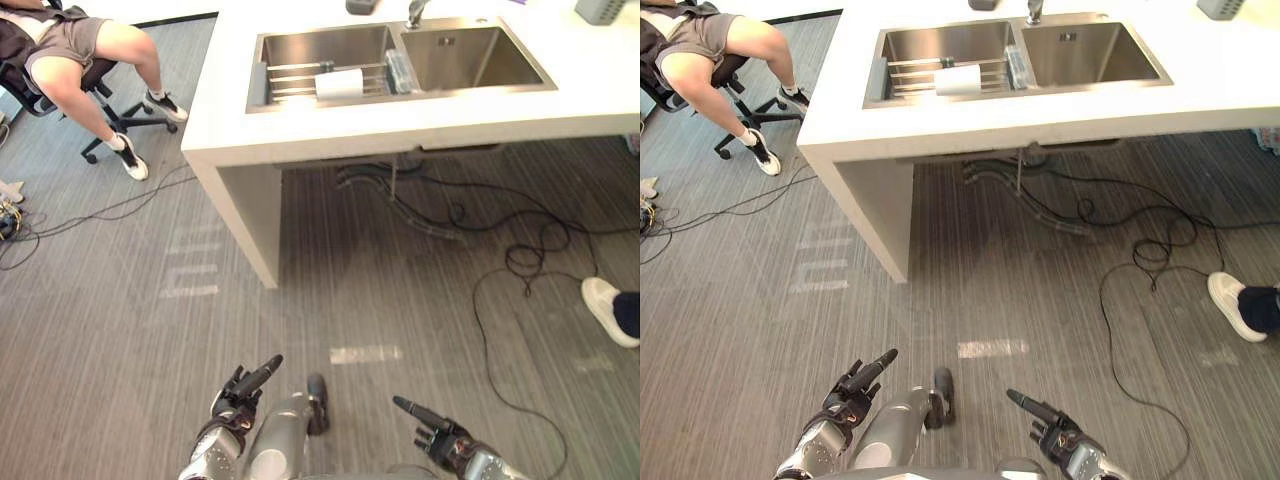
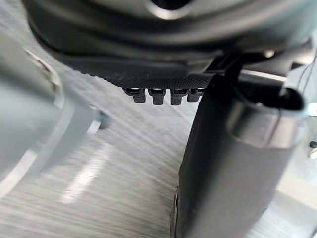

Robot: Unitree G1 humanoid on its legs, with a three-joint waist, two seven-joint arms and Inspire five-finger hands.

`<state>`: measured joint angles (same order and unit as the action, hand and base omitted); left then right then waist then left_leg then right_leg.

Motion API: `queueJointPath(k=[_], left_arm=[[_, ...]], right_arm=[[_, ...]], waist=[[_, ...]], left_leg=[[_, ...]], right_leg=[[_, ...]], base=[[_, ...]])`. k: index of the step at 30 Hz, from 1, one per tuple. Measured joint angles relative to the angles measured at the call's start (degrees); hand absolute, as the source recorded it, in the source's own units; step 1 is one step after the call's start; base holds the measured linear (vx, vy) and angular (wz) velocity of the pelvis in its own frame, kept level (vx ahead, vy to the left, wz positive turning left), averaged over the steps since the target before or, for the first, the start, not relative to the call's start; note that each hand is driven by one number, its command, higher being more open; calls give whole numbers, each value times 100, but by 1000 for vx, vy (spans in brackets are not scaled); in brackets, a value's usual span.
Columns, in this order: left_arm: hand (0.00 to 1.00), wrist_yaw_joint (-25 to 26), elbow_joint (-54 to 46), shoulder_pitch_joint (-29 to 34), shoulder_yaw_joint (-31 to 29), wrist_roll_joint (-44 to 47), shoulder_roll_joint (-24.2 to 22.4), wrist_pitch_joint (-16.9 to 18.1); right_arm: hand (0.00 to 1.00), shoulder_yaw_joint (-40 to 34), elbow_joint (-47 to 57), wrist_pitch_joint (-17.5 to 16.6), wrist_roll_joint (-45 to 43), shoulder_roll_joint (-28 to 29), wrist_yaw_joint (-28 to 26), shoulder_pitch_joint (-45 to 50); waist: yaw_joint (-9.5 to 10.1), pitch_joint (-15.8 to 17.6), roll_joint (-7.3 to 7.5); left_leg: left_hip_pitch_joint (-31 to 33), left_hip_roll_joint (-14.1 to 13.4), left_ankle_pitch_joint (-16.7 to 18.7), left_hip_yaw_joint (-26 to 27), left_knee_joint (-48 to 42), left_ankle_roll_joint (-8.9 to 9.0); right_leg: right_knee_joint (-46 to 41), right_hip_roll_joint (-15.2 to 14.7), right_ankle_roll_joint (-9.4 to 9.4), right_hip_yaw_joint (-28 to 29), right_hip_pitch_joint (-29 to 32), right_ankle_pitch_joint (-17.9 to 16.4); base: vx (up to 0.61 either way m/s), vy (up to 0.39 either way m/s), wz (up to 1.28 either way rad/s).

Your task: Walk over to the sink, pick up the cup, carry it to the dishwasher, place the cup inside the dishwasher, then close the dishwasher door

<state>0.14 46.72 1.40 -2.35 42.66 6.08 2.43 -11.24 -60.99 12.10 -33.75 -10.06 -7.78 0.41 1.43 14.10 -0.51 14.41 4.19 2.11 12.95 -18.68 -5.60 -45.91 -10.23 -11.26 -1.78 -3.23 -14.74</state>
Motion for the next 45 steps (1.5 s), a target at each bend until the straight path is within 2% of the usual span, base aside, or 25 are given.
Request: queueJointPath(k=[1,2,3,4,5,6,7,8,9,10,11,12,13,14,15,17,19,23,28,32,33,40,45], left_arm=[[100,57,-8,-3,4,-5,0,77],[100,120,-51,25,25,0,-28,183],[100,143,-117,52,34,0,-35,232],[100,147,-213,43,68,0,-30,369],[100,148,-231,-25,69,-3,-40,506],[100,145,-232,-64,70,-5,-47,584],[100,131,-254,-149,70,-7,-51,737],[100,114,-264,-182,70,-14,-43,814],[100,99,-475,-69,43,-121,-40,1039],[100,105,-550,-23,35,-135,-36,1065],[100,165,-965,170,3,-223,32,1130],[100,319,-1424,233,-21,-239,-41,1176],[100,390,-1763,281,5,-288,-72,1177],[100,502,-2490,326,17,-440,-115,1317],[100,584,-2865,310,21,-505,-136,1425],[100,1023,-4303,126,58,-1006,-126,1571],[100,1338,-5073,30,171,-1253,-108,1571],[100,1713,-5924,-130,294,-1522,-71,1560],[100,1860,-5953,-111,303,-1550,-71,1556],[100,1565,-6115,-110,600,-1434,-25,1553],[100,1104,-6286,-564,1374,-1465,186,1220],[100,1105,-6259,-592,1451,-1462,170,1209],[100,1074,-5637,-1195,1999,-1436,150,940]], right_arm=[[100,-142,-49,-13,17,19,40,-31],[100,-252,-38,-138,1,16,88,-16],[100,-279,-27,-190,-28,5,105,-18],[100,-380,33,-215,-102,-9,131,-16],[100,-521,69,-211,-194,1,143,-3],[100,-618,82,-210,-278,25,141,2],[100,-869,98,-209,-311,101,131,3],[100,-994,90,-206,-275,152,115,10],[100,-1295,87,-199,-115,296,58,149],[100,-1325,87,-186,-68,315,46,192],[100,-1320,64,-88,9,432,9,416],[100,-1324,22,29,29,475,-10,476],[100,-1360,-8,87,43,468,-25,519],[100,-1445,5,153,132,443,-70,545],[100,-1480,5,195,146,422,-106,551],[100,-1589,5,306,138,433,-143,670],[100,-1735,27,269,103,487,-203,805],[100,-2043,-54,52,-76,714,-357,1073],[100,-2102,-160,-232,-82,845,-383,1234],[100,-2085,-158,-328,-81,904,-487,1331],[100,-1816,-112,-563,-84,969,-727,1633],[100,-1764,-100,-562,-84,974,-725,1628],[100,-1670,-56,-598,-89,971,-679,1628]], waist=[[-82,-3,22],[-129,-13,5],[-143,-23,-13],[-172,-24,-39],[-244,-31,-87],[-262,-34,-89],[-288,-36,-95],[-295,-41,-87],[-274,-79,7],[-255,-98,39],[-189,-233,271],[-110,-255,128],[-111,-302,-2],[-102,-333,-145],[-88,-336,-197],[-65,-364,-239],[-78,-388,-260],[-117,-505,-328],[-104,-671,-242],[-87,-729,-151],[-316,-1076,44],[-368,-1093,70],[-416,-1161,111]], left_leg=[[-416,123,96,-119,192,-20],[-914,195,154,-236,499,1],[-1133,203,171,-303,639,4],[-1487,171,171,-489,837,-21],[-1690,91,194,-736,931,-16],[-1751,32,216,-857,958,3],[-1813,-99,301,-1127,969,96],[-1830,-151,353,-1260,964,172],[-1999,-258,602,-1579,875,411],[-2034,-261,659,-1612,852,474],[-2143,-214,862,-1765,788,618],[-2151,-403,1050,-1798,647,755],[-2083,-547,1092,-1713,595,820],[-2042,-756,1130,-1615,657,861],[-2038,-841,1124,-1619,706,871],[-2172,-1058,1051,-1605,864,975],[-2249,-1086,1018,-1600,848,982],[-2251,-1066,1015,-1522,904,983],[-2243,-1009,1005,-1372,1067,965],[-2192,-949,997,-1240,1055,949],[-2095,-844,977,-1091,1022,855],[-2109,-843,977,-1063,1030,853],[-2254,-892,972,-756,1092,814]], right_leg=[[-900,-126,43,-69,394,-19],[-1236,-314,291,-414,671,-131],[-1212,-394,407,-630,801,-195],[-869,-469,568,-1006,1061,-332],[-93,-448,637,-1258,1292,-370],[374,-411,623,-1286,1407,-349],[1390,-305,609,-1172,1595,-164],[1892,-225,611,-1049,1648,32],[2748,-189,630,-802,1635,844],[2817,-188,613,-782,1619,1044],[2945,-235,655,-762,1538,2002],[2711,-133,807,-950,1501,1701],[2752,-18,835,-1018,1486,1645],[2841,148,960,-1161,1470,1490],[2856,218,995,-1214,1471,1458],[2832,383,1103,-1369,1346,1290],[2830,406,1128,-1398,1240,1211],[2863,416,1120,-1395,1247,1190],[2991,392,1037,-1315,1335,1309],[3188,389,1009,-1215,1328,1517],[3991,413,984,-1080,1097,2106],[3990,403,985,-1068,1097,2110],[3970,331,979,-1091,968,2113]], base=[[490,149,32],[481,125,35],[556,79,40],[525,3,67],[515,-43,82],[416,-127,104],[338,-142,88],[501,-280,129],[433,-289,91],[555,-426,100],[491,-437,55],[453,-422,59],[400,-353,42],[283,-235,29],[332,-268,23],[252,-215,16],[150,-108,7],[37,-16,1],[-36,36,-6],[-55,41,-12],[-24,15,-6],[0,0,-1],[-9,2,1]])
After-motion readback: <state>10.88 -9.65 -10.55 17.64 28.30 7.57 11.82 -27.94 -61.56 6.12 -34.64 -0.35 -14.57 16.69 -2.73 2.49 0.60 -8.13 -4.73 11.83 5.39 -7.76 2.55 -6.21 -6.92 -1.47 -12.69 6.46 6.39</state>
